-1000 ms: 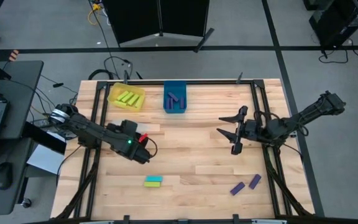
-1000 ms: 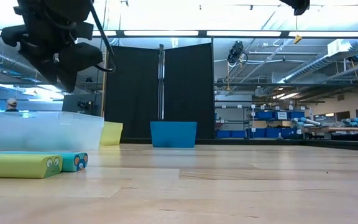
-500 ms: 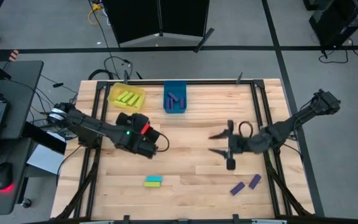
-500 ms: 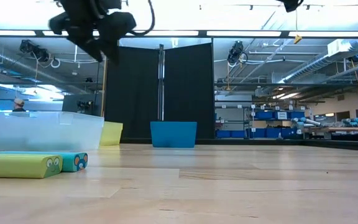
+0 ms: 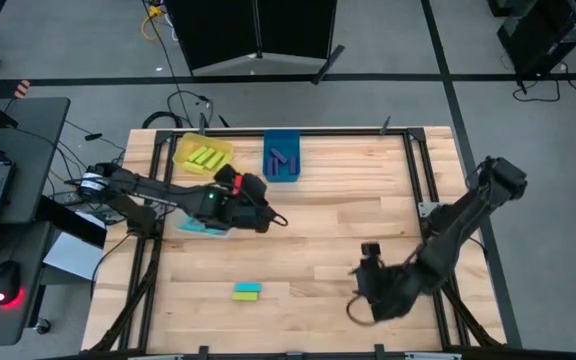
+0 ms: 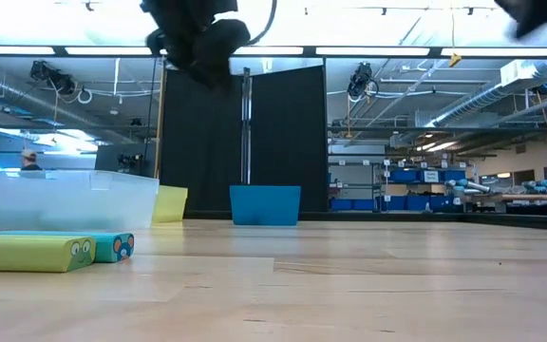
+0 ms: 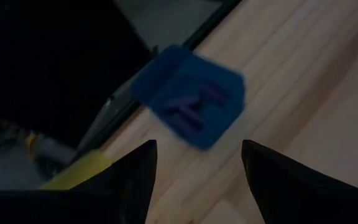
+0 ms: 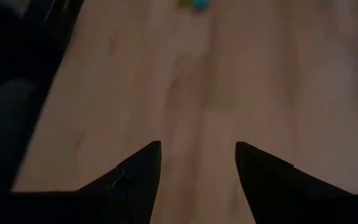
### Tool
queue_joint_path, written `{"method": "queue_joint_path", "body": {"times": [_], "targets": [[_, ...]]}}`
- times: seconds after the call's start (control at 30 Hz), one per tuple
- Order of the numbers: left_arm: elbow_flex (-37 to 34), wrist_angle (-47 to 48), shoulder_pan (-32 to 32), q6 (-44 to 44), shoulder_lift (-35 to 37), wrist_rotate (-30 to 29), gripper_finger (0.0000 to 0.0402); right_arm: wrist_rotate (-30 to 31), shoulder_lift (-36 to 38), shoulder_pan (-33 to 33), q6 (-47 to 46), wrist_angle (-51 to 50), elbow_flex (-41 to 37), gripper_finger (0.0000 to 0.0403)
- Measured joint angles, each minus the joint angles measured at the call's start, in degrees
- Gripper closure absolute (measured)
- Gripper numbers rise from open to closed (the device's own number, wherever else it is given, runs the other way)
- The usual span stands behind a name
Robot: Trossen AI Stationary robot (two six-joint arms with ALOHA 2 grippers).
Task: Sort blocks
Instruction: Put the purple block into the blue bin
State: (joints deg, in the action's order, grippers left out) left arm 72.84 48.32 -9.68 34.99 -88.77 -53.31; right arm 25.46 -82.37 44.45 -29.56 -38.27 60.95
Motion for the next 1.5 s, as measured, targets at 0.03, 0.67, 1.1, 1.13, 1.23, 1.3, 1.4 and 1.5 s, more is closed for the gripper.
{"method": "queue_joint_path", "body": {"times": [0.03, 0.67, 1.1, 1.13, 1.23, 1.3, 1.4, 1.5], "targets": [[0.00, -2.34, 0.17, -2.48, 0.00, -0.01, 0.0158, -1.61, -1.26, 0.78, -1.80, -1.05, 0.50, 0.0185], [0.00, -19.24, 0.31, -22.52, 0.00, 0.28, 0.0158, -20.37, -15.97, 9.60, -19.92, -12.23, 1.44, 0.0185], [-0.02, -19.27, 0.31, -21.08, 0.00, 0.46, 0.0158, -23.81, -18.60, 8.02, -13.72, -9.56, -0.41, 0.0185], [-0.02, -19.27, 0.31, -21.07, 0.00, 0.49, 0.0158, -23.86, -18.66, 8.00, -13.68, -9.32, -0.70, 0.0185], [-0.02, -19.27, 0.31, -21.06, 0.00, 0.75, 0.0159, -24.02, -18.69, 7.98, -13.48, -9.33, -1.18, 0.0185], [-0.02, -19.27, 0.31, -21.06, 0.00, 0.85, 0.0159, -24.02, -18.69, 7.98, -13.48, -9.32, -1.18, 0.0185], [-0.02, -19.27, 0.31, -21.06, 0.00, 0.89, 0.0159, -23.95, -18.69, 7.98, -13.63, -9.49, -1.18, 0.0185], [-0.02, -19.29, 0.31, -21.10, 0.00, 0.90, 0.0159, -22.87, -18.31, 7.98, -13.97, -10.63, -1.18, 0.0185]]}}
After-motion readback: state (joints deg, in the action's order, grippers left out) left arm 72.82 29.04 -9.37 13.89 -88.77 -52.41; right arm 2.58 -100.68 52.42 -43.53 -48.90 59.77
